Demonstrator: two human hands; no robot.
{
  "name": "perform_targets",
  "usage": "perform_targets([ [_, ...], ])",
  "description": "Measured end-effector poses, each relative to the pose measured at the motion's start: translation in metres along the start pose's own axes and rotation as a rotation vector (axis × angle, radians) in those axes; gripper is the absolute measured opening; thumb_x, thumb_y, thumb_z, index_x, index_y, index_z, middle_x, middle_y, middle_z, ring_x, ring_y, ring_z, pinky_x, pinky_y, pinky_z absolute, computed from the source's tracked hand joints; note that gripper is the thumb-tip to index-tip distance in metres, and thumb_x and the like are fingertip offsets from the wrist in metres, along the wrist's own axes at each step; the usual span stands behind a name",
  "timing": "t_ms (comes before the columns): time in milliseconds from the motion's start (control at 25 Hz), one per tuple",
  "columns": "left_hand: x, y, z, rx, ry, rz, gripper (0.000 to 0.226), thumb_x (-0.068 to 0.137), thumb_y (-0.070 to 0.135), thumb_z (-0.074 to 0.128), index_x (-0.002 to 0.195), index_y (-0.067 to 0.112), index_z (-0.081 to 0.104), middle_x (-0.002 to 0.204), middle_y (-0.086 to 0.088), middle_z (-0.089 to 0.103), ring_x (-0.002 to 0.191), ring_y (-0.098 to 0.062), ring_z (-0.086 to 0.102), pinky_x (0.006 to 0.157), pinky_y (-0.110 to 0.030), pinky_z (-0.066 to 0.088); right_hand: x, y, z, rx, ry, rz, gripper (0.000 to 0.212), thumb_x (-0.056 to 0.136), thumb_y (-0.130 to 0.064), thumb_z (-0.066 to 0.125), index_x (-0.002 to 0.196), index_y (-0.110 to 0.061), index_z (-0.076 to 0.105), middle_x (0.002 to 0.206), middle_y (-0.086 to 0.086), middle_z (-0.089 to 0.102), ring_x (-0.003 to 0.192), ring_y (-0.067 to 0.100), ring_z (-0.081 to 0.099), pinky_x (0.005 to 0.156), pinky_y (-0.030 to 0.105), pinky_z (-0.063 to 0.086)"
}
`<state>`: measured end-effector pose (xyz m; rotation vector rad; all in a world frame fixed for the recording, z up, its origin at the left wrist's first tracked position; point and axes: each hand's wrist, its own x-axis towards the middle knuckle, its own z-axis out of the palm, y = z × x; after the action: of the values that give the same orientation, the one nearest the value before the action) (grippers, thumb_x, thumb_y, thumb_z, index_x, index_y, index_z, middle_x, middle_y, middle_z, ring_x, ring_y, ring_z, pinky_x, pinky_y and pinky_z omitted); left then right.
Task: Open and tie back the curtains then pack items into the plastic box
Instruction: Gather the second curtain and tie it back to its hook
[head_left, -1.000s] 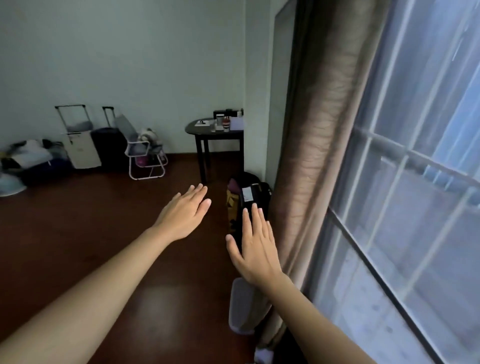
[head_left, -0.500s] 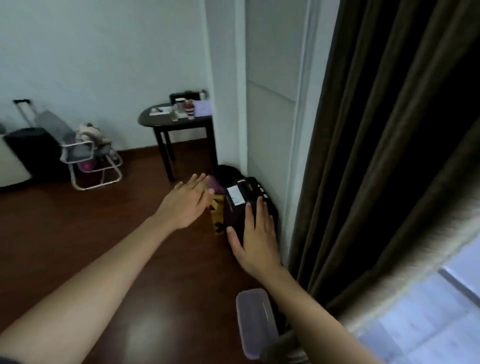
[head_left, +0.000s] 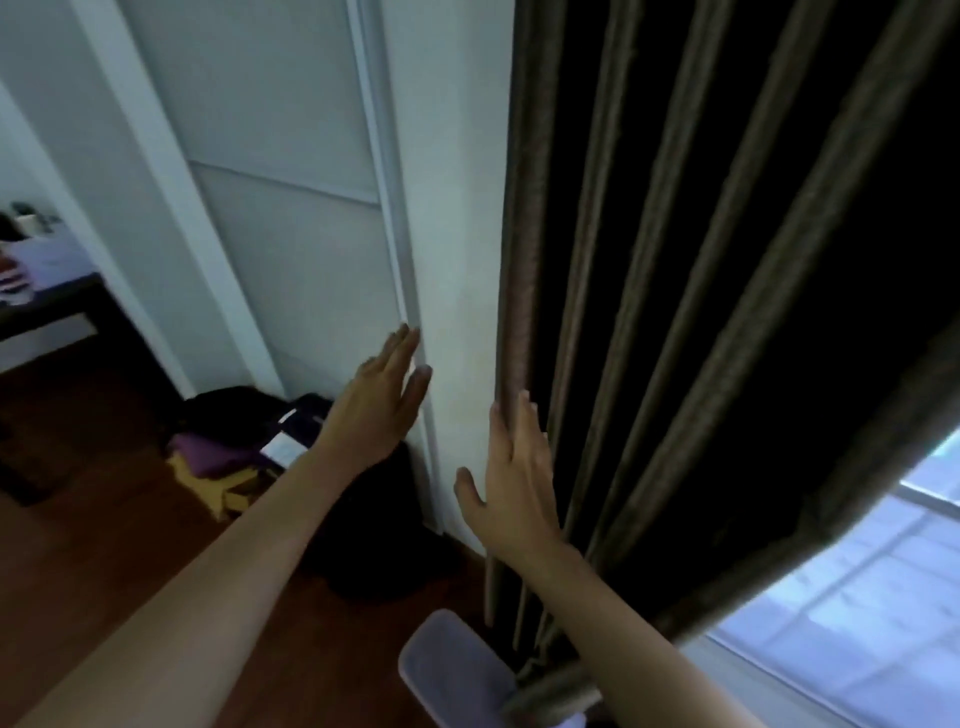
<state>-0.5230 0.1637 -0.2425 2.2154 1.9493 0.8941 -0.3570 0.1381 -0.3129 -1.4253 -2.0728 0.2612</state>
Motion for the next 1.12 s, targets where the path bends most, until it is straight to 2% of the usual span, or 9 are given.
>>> perform_targets([
  [200, 0.063, 0.019, 0.021, -0.085, 0.083, 0.251, 0.055, 0.097, 0.033, 0.039, 0.146, 0.01, 0.028, 0.154, -0.013, 0.024, 0.139, -0.028, 0.033, 0.112, -0.041, 0.031, 0.038, 0.021, -0.001, -0.104, 0.097, 0.071, 0.078, 0.089, -0.039, 0.05, 0.151, -0.016, 0.008, 0.155, 0.009, -0.022, 0.142, 0.022, -0.019, 0.116, 0.037, -0.006],
  [320, 0.094, 0.019, 0.033, -0.174, 0.047, 0.361, 0.051, 0.095, 0.031, 0.049, 0.144, 0.023, 0.034, 0.155, -0.017, 0.018, 0.123, -0.042, 0.05, 0.101, -0.046, 0.046, 0.05, 0.025, 0.004, -0.17, 0.201, 0.149, 0.075, 0.083, -0.036, 0.059, 0.147, -0.014, 0.025, 0.157, 0.017, -0.008, 0.144, 0.029, -0.007, 0.114, 0.039, 0.002],
  [480, 0.125, 0.025, 0.057, -0.282, -0.004, 0.518, 0.058, 0.091, 0.031, 0.057, 0.143, 0.037, 0.033, 0.159, -0.013, 0.002, 0.11, -0.026, 0.061, 0.094, -0.023, 0.047, 0.067, 0.036, 0.01, -0.239, 0.342, 0.285, 0.075, 0.077, -0.035, 0.064, 0.142, -0.012, 0.034, 0.155, 0.018, -0.001, 0.138, 0.035, 0.011, 0.11, 0.044, 0.02],
  [680, 0.133, 0.026, 0.076, -0.398, -0.04, 0.58, 0.065, 0.088, 0.002, 0.052, 0.142, 0.035, 0.035, 0.154, -0.017, 0.019, 0.115, -0.025, 0.056, 0.093, -0.01, 0.035, 0.066, 0.029, 0.009, -0.235, 0.388, 0.496, 0.068, 0.088, -0.031, 0.057, 0.146, -0.011, 0.028, 0.155, 0.015, -0.009, 0.143, 0.031, 0.006, 0.114, 0.034, 0.009],
  [800, 0.145, 0.008, 0.071, -0.402, -0.002, 0.557, 0.056, 0.082, -0.005, 0.046, 0.129, 0.023, 0.057, 0.128, -0.023, 0.053, 0.096, -0.034, 0.065, 0.086, -0.027, 0.049, 0.066, 0.031, 0.005, -0.177, 0.254, 0.522, 0.069, 0.091, -0.029, 0.053, 0.148, -0.011, 0.019, 0.155, 0.01, 0.008, 0.136, 0.029, 0.03, 0.115, 0.032, 0.025],
  [880, 0.141, -0.007, 0.059, -0.452, -0.049, 0.626, 0.054, 0.076, -0.005, 0.05, 0.123, 0.019, 0.062, 0.091, -0.012, 0.068, 0.067, -0.014, 0.065, 0.074, -0.021, 0.052, 0.062, 0.026, 0.008, -0.154, 0.192, 0.516, 0.07, 0.091, -0.027, 0.051, 0.15, -0.011, 0.015, 0.155, 0.005, 0.012, 0.126, 0.027, 0.045, 0.109, 0.033, 0.037],
  [960, 0.132, -0.023, 0.044, -0.534, -0.173, 0.72, 0.059, 0.073, -0.004, 0.055, 0.128, 0.017, 0.058, 0.061, -0.004, 0.057, 0.053, -0.006, 0.052, 0.058, -0.001, 0.039, 0.058, 0.018, 0.017, -0.154, 0.148, 0.489, 0.071, 0.092, -0.026, 0.05, 0.15, -0.012, 0.011, 0.156, 0.004, 0.009, 0.132, 0.025, 0.039, 0.112, 0.032, 0.033],
  [1040, 0.133, -0.035, 0.037, -0.54, -0.222, 0.697, 0.061, 0.075, -0.002, 0.059, 0.131, 0.021, 0.054, 0.053, 0.011, 0.05, 0.046, -0.002, 0.046, 0.055, -0.003, 0.037, 0.055, 0.015, 0.028, -0.137, 0.091, 0.458, 0.072, 0.093, -0.026, 0.049, 0.151, -0.014, 0.008, 0.158, 0.002, 0.006, 0.14, 0.022, 0.026, 0.116, 0.029, 0.025],
  [1120, 0.137, -0.04, 0.041, -0.487, -0.213, 0.598, 0.059, 0.078, -0.004, 0.059, 0.13, 0.024, 0.055, 0.066, 0.01, 0.059, 0.049, -0.006, 0.047, 0.057, -0.014, 0.046, 0.051, 0.015, 0.037, -0.111, 0.019, 0.442, 0.073, 0.093, -0.028, 0.048, 0.151, -0.016, 0.005, 0.158, -0.002, 0.003, 0.142, 0.02, 0.021, 0.117, 0.029, 0.023],
])
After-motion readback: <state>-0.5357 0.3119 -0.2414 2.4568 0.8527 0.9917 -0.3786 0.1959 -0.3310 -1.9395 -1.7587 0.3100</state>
